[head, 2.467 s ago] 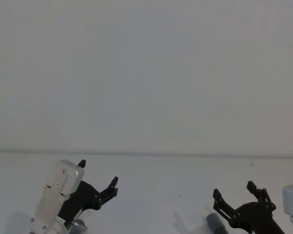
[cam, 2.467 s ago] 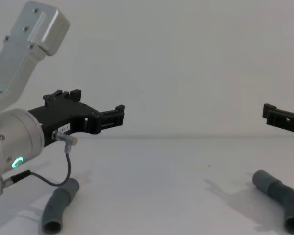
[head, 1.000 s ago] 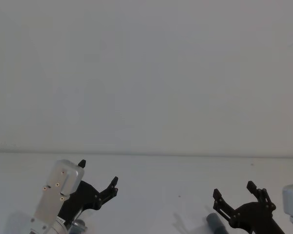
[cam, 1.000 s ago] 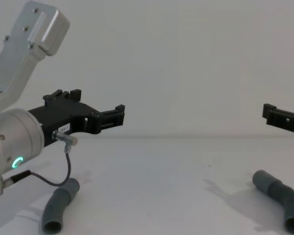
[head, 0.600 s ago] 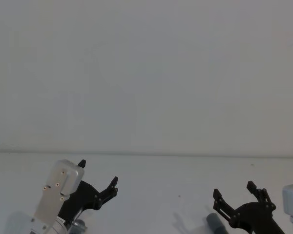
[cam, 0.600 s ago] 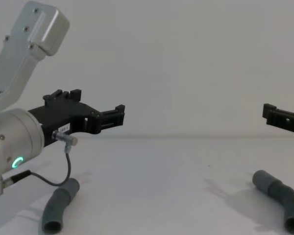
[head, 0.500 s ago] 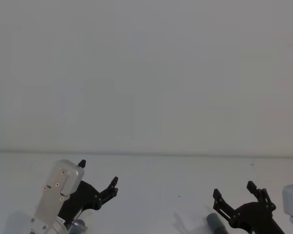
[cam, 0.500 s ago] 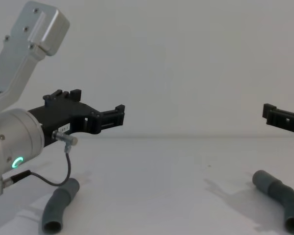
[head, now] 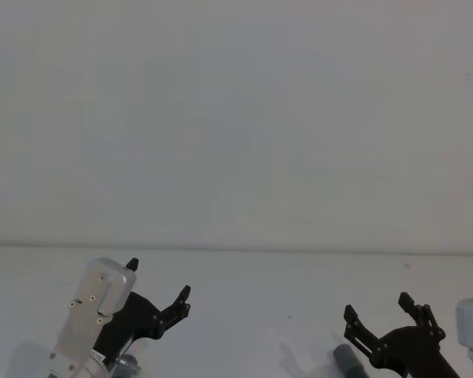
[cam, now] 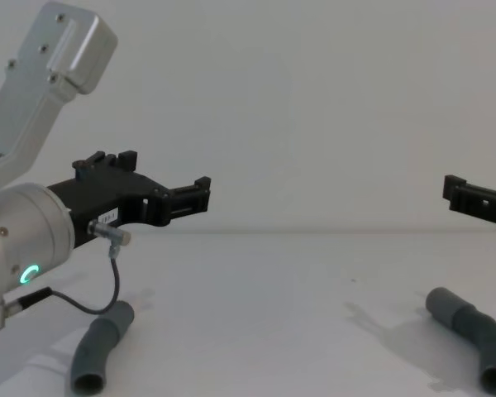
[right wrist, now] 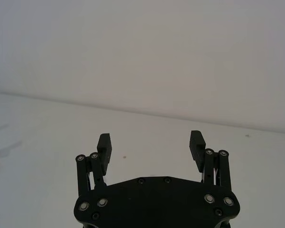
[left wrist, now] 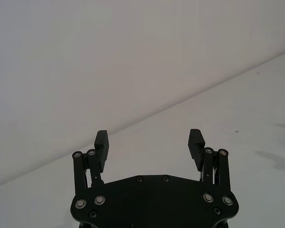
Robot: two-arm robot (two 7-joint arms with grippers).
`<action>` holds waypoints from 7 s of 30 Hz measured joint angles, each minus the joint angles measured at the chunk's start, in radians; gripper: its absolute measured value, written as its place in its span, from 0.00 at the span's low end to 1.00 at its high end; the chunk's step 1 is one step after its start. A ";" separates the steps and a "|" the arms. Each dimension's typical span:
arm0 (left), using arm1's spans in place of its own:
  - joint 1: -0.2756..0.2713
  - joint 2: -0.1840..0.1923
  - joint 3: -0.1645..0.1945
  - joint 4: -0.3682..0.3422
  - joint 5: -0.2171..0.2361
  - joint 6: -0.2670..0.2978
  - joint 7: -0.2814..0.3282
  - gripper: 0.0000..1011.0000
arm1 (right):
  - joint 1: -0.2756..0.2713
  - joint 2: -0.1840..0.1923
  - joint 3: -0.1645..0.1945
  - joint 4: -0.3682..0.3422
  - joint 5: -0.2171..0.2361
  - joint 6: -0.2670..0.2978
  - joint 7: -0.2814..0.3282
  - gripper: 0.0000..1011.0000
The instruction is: Use both hands to pick up one end of the pipe from the table, align the ends, and insert them.
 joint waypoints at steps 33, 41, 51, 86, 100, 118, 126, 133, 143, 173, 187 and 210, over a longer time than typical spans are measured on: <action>0.179 0.012 -0.088 -0.232 -0.079 0.328 0.073 0.99 | 0.000 0.000 0.000 0.000 0.000 0.000 0.000 0.99; 0.223 -0.002 -0.112 -0.271 -0.096 0.377 0.098 0.99 | 0.000 0.000 0.000 0.000 0.000 0.000 0.000 0.99; 0.257 -0.031 -0.140 -0.300 -0.117 0.421 0.123 0.99 | 0.000 0.000 0.000 0.000 0.000 0.000 0.000 0.99; 0.280 -0.132 -0.202 -0.371 -0.194 0.695 0.197 0.99 | 0.000 0.000 0.000 0.000 0.000 0.000 0.000 0.99; 0.276 -0.177 -0.200 -0.364 -0.195 0.744 0.223 0.99 | 0.000 0.000 0.000 0.000 0.000 0.000 0.000 0.99; 0.288 -0.229 -0.200 -0.369 -0.165 0.766 0.276 0.99 | 0.000 0.000 0.000 0.000 0.000 0.000 0.000 0.99; 0.273 -0.242 -0.207 -0.351 -0.162 0.773 0.279 0.99 | 0.000 0.000 0.000 0.000 0.000 0.000 0.000 0.99; 0.252 -0.244 -0.215 -0.331 -0.162 0.784 0.268 0.99 | 0.000 0.000 0.000 0.000 0.000 0.000 0.000 0.99; 0.221 -0.235 -0.222 -0.298 -0.162 0.801 0.241 0.99 | 0.000 0.000 0.000 0.000 0.000 0.000 0.000 0.99; 0.164 -0.234 -0.220 -0.225 -0.151 0.805 0.184 0.99 | 0.000 0.000 0.000 0.000 0.000 0.000 0.000 0.99; 0.159 -0.246 -0.218 -0.216 -0.144 0.802 0.177 0.99 | 0.000 0.000 0.000 0.000 0.000 0.000 0.000 0.99; 0.165 -0.253 -0.223 -0.222 -0.129 0.802 0.183 0.94 | 0.000 0.000 0.000 0.000 0.000 0.000 0.000 0.99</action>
